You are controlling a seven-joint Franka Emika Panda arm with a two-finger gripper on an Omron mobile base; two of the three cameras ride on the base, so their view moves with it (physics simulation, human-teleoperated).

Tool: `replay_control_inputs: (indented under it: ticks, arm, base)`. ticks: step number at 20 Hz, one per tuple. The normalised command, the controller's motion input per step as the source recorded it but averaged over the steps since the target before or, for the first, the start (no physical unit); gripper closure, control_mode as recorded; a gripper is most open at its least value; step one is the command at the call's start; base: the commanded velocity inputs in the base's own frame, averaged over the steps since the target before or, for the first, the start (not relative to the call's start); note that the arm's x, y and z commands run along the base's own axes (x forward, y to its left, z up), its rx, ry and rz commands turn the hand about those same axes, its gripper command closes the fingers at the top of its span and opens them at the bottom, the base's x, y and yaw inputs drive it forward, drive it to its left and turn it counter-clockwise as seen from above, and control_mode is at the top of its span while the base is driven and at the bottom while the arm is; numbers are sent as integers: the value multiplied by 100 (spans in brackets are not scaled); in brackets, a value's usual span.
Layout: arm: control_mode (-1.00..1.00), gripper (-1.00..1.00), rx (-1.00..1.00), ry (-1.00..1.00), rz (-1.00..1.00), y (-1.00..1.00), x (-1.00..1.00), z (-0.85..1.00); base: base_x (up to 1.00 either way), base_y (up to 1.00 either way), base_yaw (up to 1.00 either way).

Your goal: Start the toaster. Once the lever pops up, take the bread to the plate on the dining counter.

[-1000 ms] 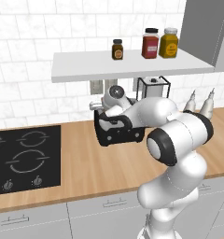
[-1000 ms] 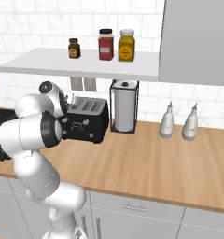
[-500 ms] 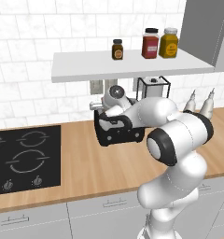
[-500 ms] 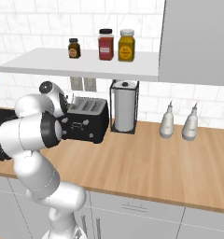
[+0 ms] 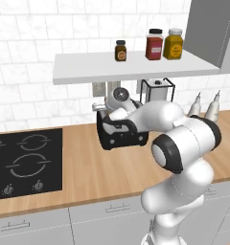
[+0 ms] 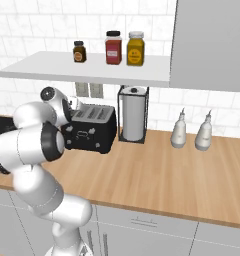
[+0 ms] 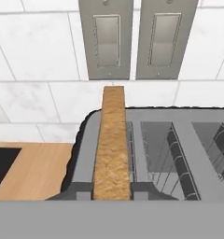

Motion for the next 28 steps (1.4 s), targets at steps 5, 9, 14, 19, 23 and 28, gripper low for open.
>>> replay_control_inputs:
  ticks: [5,9,14,19,23,28]
  arm:
    - [-100,100,0,-11,0,0,-24,33]
    - [-100,100,0,-14,0,0,-35,50]
    - [-100,100,0,-6,0,0,-38,63]
    - [-100,100,0,4,0,0,-67,63]
    - [-100,100,0,14,-1,-29,-84,31]
    - [-100,100,0,13,-1,-57,-90,4]
  base:
    - [0,0,0]
    - [0,0,0]
    - [0,0,0]
    - [0,0,0]
    - [0,0,0]
    - [0,0,0]
